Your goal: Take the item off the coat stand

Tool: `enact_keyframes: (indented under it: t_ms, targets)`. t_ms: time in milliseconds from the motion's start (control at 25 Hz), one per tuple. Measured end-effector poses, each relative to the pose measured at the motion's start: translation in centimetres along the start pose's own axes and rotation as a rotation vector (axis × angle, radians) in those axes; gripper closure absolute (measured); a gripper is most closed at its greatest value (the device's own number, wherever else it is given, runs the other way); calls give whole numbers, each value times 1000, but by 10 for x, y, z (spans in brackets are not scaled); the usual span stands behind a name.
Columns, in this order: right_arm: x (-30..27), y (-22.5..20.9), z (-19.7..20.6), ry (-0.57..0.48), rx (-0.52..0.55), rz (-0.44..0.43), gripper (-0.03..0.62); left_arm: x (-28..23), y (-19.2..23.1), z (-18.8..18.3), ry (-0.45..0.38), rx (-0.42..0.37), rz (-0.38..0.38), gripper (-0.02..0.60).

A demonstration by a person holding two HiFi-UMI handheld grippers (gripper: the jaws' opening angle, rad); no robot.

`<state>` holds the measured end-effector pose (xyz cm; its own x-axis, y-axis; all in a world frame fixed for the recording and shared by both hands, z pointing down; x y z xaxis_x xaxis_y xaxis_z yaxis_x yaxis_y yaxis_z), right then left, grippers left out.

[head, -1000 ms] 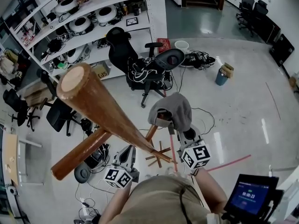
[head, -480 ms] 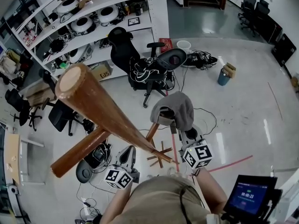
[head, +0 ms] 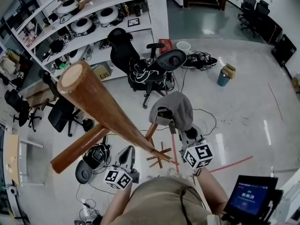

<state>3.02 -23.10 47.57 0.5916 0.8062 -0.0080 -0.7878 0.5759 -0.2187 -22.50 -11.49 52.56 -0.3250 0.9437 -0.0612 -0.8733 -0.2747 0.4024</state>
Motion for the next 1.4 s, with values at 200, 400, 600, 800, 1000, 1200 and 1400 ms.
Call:
enact_keyframes:
  t_ms: [200,400,600,800,1000,1200,1400]
  targets:
    - [3,-4,-1,-1,-3,5,560,0,-2,1,-7,-1,0,563]
    - [6,-7,-3,2,-4,11,560,1,-6,1,-11,1,-7,563]
    - [6,-8,-3,7,-4,10,560,5,-9,5,-17,3,-21,563]
    - [2,-13,-6,11,-8,8,560,8,-11,12,-19,11,-33,563]
    - [-2,-17,-6,7,-16,5,560,9,-7,14,-40,4,-40,563]
    - [-9,-27,-13,9,-22,-6,560,-1,-12,11,-43,2,-54,563]
    - [-11,-31,-14,4,-34,-12,560,-3,-12,8,-46,19,-74,563]
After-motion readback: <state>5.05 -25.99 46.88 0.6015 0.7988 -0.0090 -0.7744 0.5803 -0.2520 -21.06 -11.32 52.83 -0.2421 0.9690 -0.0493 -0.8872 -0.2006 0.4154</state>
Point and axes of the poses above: the fingertips, and each gripper's own axes: x backward along the fingers, y to its left, z out of its underside, the point moved 5 cm from there along x, backward along the fingers, and after that the axes turned 3 degrees about -y, right-handed, at the moved point
